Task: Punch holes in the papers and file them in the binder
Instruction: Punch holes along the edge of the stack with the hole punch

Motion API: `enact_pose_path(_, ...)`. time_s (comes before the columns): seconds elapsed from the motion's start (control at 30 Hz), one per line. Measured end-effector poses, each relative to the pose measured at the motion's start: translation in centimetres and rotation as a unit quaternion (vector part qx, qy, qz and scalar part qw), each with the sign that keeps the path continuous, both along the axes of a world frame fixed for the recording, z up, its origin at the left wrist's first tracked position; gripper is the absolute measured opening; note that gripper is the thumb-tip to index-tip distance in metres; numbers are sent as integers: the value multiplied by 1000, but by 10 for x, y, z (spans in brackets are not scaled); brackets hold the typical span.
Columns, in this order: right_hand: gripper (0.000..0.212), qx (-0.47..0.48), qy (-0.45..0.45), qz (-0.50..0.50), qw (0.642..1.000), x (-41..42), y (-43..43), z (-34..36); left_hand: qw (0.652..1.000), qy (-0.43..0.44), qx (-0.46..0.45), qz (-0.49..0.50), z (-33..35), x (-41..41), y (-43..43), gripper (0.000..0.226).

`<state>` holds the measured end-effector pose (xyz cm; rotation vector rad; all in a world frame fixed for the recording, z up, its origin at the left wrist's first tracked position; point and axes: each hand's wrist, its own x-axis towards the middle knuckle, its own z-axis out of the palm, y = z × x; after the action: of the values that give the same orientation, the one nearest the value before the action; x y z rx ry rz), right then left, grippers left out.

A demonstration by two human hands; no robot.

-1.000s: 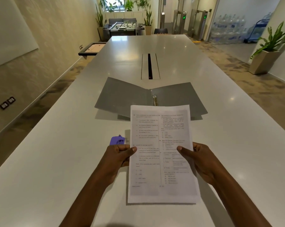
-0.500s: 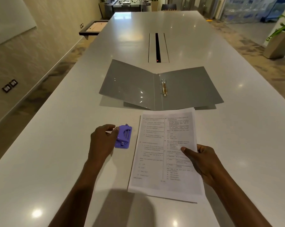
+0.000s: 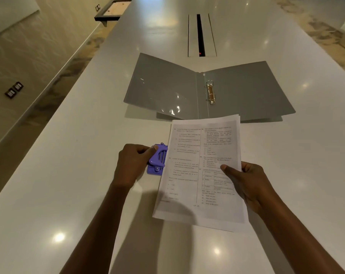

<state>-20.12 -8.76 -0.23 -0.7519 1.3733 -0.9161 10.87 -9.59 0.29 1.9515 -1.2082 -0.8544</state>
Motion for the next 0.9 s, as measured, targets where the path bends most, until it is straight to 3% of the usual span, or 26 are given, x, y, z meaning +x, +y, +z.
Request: enact_pose_path(0.9,11,-70,55,30,996,25,7,3,1000,-15,13,3,-3,-3,13,33)
